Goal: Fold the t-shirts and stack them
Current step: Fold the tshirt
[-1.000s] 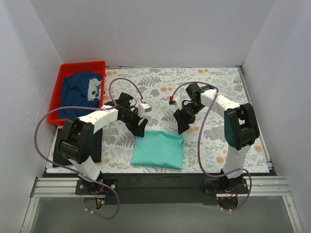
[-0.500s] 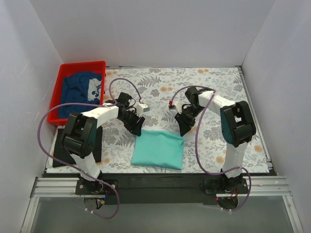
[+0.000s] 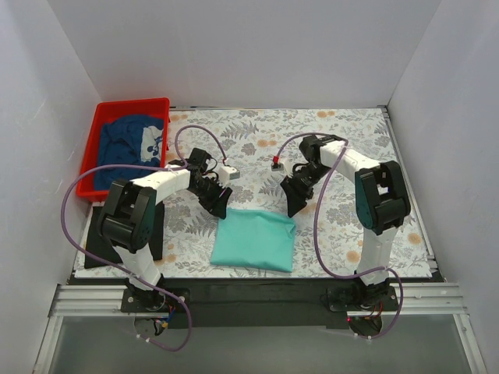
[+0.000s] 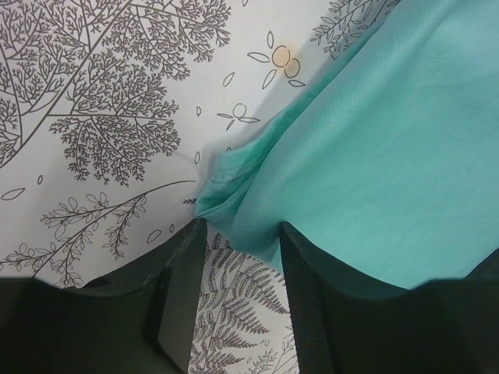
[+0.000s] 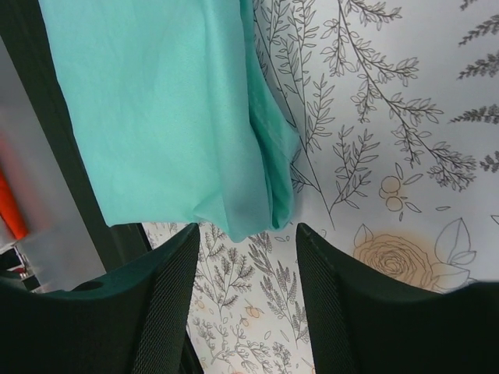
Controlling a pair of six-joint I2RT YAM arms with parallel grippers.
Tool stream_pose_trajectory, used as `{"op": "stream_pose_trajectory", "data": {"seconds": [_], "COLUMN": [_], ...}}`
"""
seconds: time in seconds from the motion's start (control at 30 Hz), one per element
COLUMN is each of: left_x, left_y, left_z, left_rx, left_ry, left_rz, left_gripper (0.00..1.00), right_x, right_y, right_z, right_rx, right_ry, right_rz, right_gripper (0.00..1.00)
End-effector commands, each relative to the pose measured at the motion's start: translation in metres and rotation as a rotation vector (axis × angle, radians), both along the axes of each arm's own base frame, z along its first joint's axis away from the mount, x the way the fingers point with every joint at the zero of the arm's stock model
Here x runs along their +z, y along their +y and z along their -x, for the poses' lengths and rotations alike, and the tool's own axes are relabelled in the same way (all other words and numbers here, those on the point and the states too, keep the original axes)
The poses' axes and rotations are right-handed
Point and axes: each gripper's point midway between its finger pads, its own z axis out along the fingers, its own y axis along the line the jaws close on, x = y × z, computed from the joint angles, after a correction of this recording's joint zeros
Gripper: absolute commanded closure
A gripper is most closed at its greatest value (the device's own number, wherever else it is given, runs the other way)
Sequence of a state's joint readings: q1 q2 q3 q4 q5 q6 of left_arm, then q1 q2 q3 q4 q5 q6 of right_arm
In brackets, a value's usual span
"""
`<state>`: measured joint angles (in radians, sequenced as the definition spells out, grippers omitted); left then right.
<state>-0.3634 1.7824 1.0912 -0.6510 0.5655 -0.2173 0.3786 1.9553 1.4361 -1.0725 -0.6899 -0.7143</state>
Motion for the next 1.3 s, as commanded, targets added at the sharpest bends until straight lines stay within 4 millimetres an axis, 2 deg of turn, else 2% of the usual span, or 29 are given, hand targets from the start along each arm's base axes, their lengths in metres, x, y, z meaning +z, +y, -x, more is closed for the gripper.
{"op": "stream_pose_trajectory", "data": {"seconds": [0.0,0.13,0.23,0.3,0.33,0.37,0.4,0.43,0.5,0.57,0.63,0.67,0.73,0.77,0.8,0.87,0.9,0.93,0.97,1.0,1.03,1.07,1.1,1.2,1.27], "left_x": [0.018,0.016,0.014,0.012,0.013,0.013,0.011,0.014,0.015,0.016,0.014,0.012,0.013,0.02,0.024,0.042,0.06,0.071,0.081,0.104,0.104,0.11,0.115,0.123,0.114], "left_y": [-0.006,-0.004,-0.003,-0.002,-0.002,-0.001,0.0,0.0,0.004,0.009,0.01,0.009,0.005,0.005,0.006,0.008,0.01,0.011,0.01,0.008,0.008,0.002,-0.001,-0.017,-0.029], "left_z": [-0.009,-0.009,-0.009,-0.009,-0.012,-0.013,-0.015,-0.019,-0.025,-0.034,-0.033,-0.031,-0.031,-0.035,-0.035,-0.043,-0.043,-0.04,-0.034,-0.024,-0.01,0.003,0.012,0.05,0.071], "left_rx": [-0.005,0.002,0.005,0.009,0.013,0.017,0.021,0.027,0.044,0.066,0.059,0.058,0.072,0.082,0.097,0.143,0.161,0.174,0.169,0.155,0.147,0.136,0.131,0.11,0.126], "left_ry": [-0.037,-0.029,-0.02,-0.014,-0.018,-0.018,-0.016,-0.024,-0.029,-0.04,-0.027,-0.012,0.004,-0.022,-0.038,-0.097,-0.142,-0.161,-0.173,-0.221,-0.204,-0.179,-0.173,-0.04,0.126], "left_rz": [0.044,0.039,0.035,0.036,0.037,0.033,0.029,0.033,0.028,0.03,0.036,0.042,0.062,0.07,0.074,0.105,0.126,0.142,0.164,0.208,0.226,0.268,0.292,0.392,0.441], "left_gripper": [0.59,0.59,0.6,0.62,0.67,0.71,0.77,0.87,0.97,1.0,1.0,0.95,0.8,0.75,0.7,0.65,0.63,0.53,0.5,0.49,0.38,0.35,0.34,0.34,0.34], "right_x": [-0.006,-0.021,-0.025,-0.026,-0.025,-0.024,-0.021,-0.019,-0.013,-0.009,-0.011,-0.013,-0.016,-0.013,-0.008,0.008,0.024,0.034,0.046,0.066,0.072,0.077,0.078,0.083,0.072], "right_y": [0.001,-0.004,-0.006,-0.007,-0.006,-0.006,-0.006,-0.006,-0.009,-0.011,-0.013,-0.012,-0.01,-0.009,-0.009,-0.01,-0.01,-0.011,-0.009,-0.002,0.002,0.009,0.015,0.04,0.051], "right_z": [0.015,0.018,0.015,0.008,0.005,0.003,-0.003,-0.006,-0.015,-0.023,-0.023,-0.023,-0.025,-0.03,-0.035,-0.044,-0.048,-0.049,-0.048,-0.037,-0.027,-0.016,0.006,0.044,0.071], "right_rx": [0.037,0.056,0.063,0.066,0.065,0.062,0.058,0.054,0.046,0.044,0.05,0.051,0.036,0.025,0.014,-0.023,-0.037,-0.058,-0.075,-0.089,-0.099,-0.117,-0.113,-0.096,-0.065], "right_ry": [0.053,0.053,0.039,0.012,0.004,-0.001,-0.023,-0.031,-0.069,-0.102,-0.108,-0.105,-0.098,-0.111,-0.139,-0.177,-0.226,-0.243,-0.259,-0.261,-0.235,-0.2,-0.143,-0.013,0.093], "right_rz": [0.0,0.037,0.06,0.073,0.075,0.08,0.083,0.085,0.096,0.105,0.116,0.117,0.123,0.121,0.127,0.123,0.114,0.111,0.093,0.024,-0.013,-0.045,-0.092,-0.202,-0.222], "right_gripper": [0.42,0.46,0.55,0.69,0.78,0.98,0.99,0.99,0.99,0.99,0.99,0.94,0.76,0.63,0.58,0.28,0.18,0.16,0.14,0.14,0.14,0.14,0.14,0.14,0.14]}}
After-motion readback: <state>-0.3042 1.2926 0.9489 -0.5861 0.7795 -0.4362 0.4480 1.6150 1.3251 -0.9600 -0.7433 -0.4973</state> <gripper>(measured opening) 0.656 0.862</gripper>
